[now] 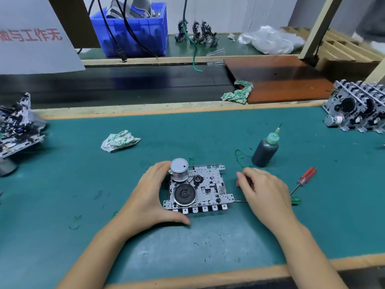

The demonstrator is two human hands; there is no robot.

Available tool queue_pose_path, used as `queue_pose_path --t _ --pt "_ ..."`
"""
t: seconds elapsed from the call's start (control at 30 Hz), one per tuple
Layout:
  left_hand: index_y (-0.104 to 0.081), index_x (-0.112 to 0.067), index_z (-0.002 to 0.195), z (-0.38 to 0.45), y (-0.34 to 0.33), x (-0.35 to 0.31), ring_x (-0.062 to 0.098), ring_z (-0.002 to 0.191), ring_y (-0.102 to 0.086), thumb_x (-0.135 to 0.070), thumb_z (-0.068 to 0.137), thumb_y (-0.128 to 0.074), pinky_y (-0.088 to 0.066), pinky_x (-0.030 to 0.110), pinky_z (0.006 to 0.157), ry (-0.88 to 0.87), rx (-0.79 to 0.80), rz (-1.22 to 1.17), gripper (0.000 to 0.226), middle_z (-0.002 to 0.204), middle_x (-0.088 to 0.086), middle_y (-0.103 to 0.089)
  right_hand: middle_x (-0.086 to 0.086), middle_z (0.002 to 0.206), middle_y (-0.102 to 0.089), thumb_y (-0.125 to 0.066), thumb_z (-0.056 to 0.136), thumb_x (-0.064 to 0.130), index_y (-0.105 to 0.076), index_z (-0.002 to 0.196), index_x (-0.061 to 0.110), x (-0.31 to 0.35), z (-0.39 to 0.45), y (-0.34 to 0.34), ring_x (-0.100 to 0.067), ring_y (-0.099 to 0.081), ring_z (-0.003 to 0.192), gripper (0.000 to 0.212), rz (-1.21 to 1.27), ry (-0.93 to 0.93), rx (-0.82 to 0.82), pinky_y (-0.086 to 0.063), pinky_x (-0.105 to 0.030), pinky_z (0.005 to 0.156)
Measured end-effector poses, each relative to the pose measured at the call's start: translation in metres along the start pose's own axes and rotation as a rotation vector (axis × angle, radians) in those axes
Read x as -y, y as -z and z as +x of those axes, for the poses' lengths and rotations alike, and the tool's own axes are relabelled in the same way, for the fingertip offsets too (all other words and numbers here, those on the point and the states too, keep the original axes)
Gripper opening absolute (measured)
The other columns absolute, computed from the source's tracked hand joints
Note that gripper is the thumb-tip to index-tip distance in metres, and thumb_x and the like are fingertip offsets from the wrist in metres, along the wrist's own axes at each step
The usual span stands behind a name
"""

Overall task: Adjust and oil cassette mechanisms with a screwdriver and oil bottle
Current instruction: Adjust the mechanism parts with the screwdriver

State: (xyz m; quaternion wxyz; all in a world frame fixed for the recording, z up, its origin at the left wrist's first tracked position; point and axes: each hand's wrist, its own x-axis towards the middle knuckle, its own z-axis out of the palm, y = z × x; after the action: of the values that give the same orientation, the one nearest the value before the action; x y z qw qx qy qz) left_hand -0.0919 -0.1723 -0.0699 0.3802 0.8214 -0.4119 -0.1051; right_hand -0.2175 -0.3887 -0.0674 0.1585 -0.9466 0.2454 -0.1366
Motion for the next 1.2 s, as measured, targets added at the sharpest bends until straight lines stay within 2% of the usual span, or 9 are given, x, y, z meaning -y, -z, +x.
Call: queue_pose_path --t 0.23,0.43,0.7,0.93,1.0,1.03,1.07,1.1,1.2 --pt "-0.03 -0.043 0.128 -0.001 0.0 0.001 0.0 0.126 -0.036 -0.068 0.039 -0.08 -0.032 0.029 0.108 -0.036 0.041 0.001 0.105 0.134 -0.023 -0.035 0.016 0.094 -0.052 -0.039 0.094 0.043 -0.056 0.103 0.028 0.005 0.004 0.027 -0.01 -0.049 0.103 0.024 0.054 0.04 0.042 -0.035 -0.029 0.072" --pt "-0.03 -0.046 0.128 0.0 -0.001 0.001 0.0 0.125 -0.037 -0.068 0.047 -0.076 -0.034 0.032 0.107 -0.085 0.036 -0.011 0.095 0.134 -0.025 -0.033 0.01 0.156 -0.01 -0.065 0.059 0.075 -0.003 0.151 0.023 0.042 0.014 0.035 -0.006 -0.006 0.142 0.123 -0.129 0.464 0.501 -0.002 -0.02 0.113" --pt "-0.005 -0.04 0.143 -0.004 -0.007 -0.004 -0.009 0.128 -0.037 -0.057 0.046 -0.081 -0.03 0.01 0.103 -0.017 -0.033 -0.186 0.124 0.139 -0.027 -0.032 0.007 0.103 -0.06 -0.07 0.053 0.067 -0.05 0.116 0.021 0.05 0.033 0.029 -0.02 -0.059 0.093 0.08 -0.281 0.568 0.336 -0.045 -0.032 0.075" --pt "-0.048 0.004 0.13 0.001 -0.004 -0.022 0.032 0.113 -0.053 -0.071 0.032 -0.084 -0.039 0.044 0.105 0.247 0.213 -1.188 0.129 0.125 0.021 -0.054 0.0 0.105 -0.071 -0.081 0.05 0.049 -0.068 0.106 0.016 0.056 0.017 0.032 -0.009 -0.067 0.089 0.066 1.177 0.092 0.977 -0.052 -0.035 0.088" --pt "-0.042 0.007 0.132 -0.007 -0.006 -0.021 0.032 0.082 -0.058 -0.068 0.018 -0.087 -0.052 0.045 0.077 0.307 0.242 -1.435 0.144 0.108 0.039 -0.046 -0.014 0.131 -0.055 -0.087 0.046 0.055 -0.046 0.127 -0.001 0.065 0.004 0.02 -0.02 -0.065 0.103 0.106 1.602 -0.075 1.193 -0.055 -0.039 0.085" --pt "-0.052 -0.017 0.094 -0.004 -0.005 -0.035 0.022 0.056 -0.061 -0.067 0.018 -0.088 -0.05 0.028 0.051 0.339 0.342 -1.68 0.098 0.063 -0.003 -0.037 -0.008 0.136 -0.046 -0.088 0.045 0.056 -0.042 0.129 0.01 0.069 -0.001 0.017 -0.026 -0.058 0.116 0.106 1.747 -0.129 1.248 -0.055 -0.04 0.085" --pt "0.024 -0.016 0.131 0.004 -0.01 -0.033 0.015 0.044 -0.06 -0.068 0.025 -0.087 -0.037 0.017 0.041 0.37 0.297 -1.718 0.162 0.115 0.008 0.009 0.0 0.133 -0.04 -0.087 0.047 0.055 -0.048 0.12 0.023 0.071 -0.003 0.016 -0.028 -0.053 0.123 0.089 1.829 -0.144 1.254 -0.054 -0.042 0.088" --pt "-0.022 -0.006 0.149 0.006 -0.008 -0.044 0.014 0.061 -0.068 -0.07 0.039 -0.083 -0.045 0.02 0.049 0.439 0.412 -1.824 0.141 0.125 0.023 0.007 0.004 0.127 -0.044 -0.085 0.052 0.055 -0.061 0.106 0.031 0.072 -0.005 0.018 -0.025 -0.055 0.12 0.063 1.791 -0.103 1.196 -0.052 -0.042 0.091" --pt "-0.021 -0.002 0.148 0.005 -0.006 -0.047 0.032 0.138 -0.034 -0.067 0.076 -0.061 -0.019 0.051 0.115 0.279 0.349 -1.768 0.105 0.152 0.023 -0.026 0.016 0.083 -0.068 -0.068 0.079 0.046 -0.075 0.073 0.035 0.059 -0.011 0.027 0.0 -0.06 0.08 0.014 1.21 0.091 0.798 -0.048 -0.02 0.08"
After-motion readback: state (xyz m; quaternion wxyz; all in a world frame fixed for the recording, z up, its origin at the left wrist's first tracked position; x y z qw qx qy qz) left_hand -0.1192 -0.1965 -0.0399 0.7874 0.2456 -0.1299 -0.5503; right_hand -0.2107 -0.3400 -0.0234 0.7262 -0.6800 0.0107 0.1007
